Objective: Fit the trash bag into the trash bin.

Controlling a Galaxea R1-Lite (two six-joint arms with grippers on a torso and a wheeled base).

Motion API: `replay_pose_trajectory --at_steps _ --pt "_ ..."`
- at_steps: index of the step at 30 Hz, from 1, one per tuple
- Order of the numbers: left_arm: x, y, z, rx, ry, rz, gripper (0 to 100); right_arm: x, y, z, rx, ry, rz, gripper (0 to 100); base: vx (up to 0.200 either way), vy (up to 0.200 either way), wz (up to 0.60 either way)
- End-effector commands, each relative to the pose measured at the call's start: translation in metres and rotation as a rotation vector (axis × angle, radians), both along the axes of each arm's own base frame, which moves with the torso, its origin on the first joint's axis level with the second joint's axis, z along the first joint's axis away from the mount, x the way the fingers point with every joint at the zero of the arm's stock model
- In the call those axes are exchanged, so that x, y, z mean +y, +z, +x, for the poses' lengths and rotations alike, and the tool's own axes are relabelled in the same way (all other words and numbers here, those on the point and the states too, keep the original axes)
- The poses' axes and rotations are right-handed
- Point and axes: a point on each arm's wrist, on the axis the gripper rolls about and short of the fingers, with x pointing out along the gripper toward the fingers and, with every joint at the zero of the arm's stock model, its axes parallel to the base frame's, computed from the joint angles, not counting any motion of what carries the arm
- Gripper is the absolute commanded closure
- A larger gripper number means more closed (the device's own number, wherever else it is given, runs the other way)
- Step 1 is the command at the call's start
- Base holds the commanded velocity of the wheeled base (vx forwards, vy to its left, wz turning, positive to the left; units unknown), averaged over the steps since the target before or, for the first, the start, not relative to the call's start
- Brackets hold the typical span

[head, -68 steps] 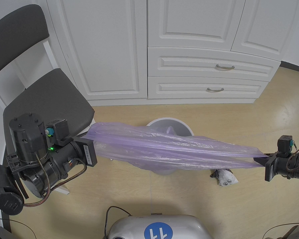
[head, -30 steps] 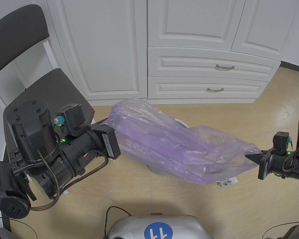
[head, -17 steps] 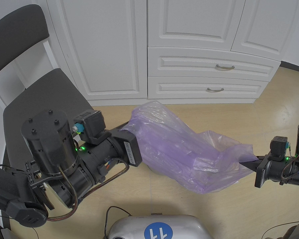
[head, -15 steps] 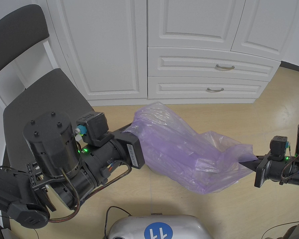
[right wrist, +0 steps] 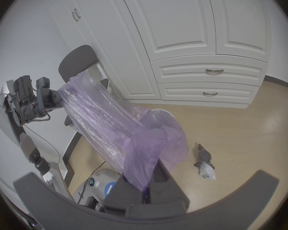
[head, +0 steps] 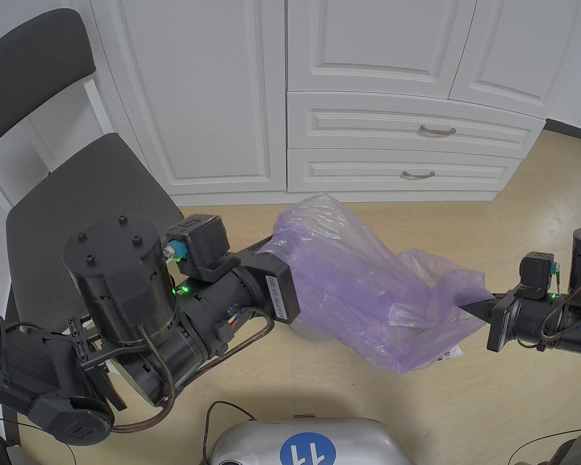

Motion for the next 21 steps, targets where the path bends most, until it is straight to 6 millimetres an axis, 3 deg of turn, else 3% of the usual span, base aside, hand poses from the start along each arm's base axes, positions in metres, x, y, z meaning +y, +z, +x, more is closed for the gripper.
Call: replay_pose_trajectory --at_steps 1,7,12,21 --pt "-0.003 0.001 0.003 -0.002 -0.002 -0.01 100 0.008 0.0 0.006 0.019 -0.009 0.019 100 0.0 0.0 0.0" --pt "-0.008 0.011 0.007 0.011 0.017 -0.097 100 0.02 0.0 0.015 0.021 -0.058 0.082 100 0.0 0.0 0.0" --pt "-0.015 0.007 0.015 0.034 0.046 -0.117 100 0.025 -0.002 0.023 0.034 -0.083 0.106 100 0.0 0.0 0.0" --pt "-0.026 0.006 0.029 0.063 0.091 -0.159 100 0.03 0.014 0.03 0.053 -0.116 0.235 100 0.0 0.0 0.0"
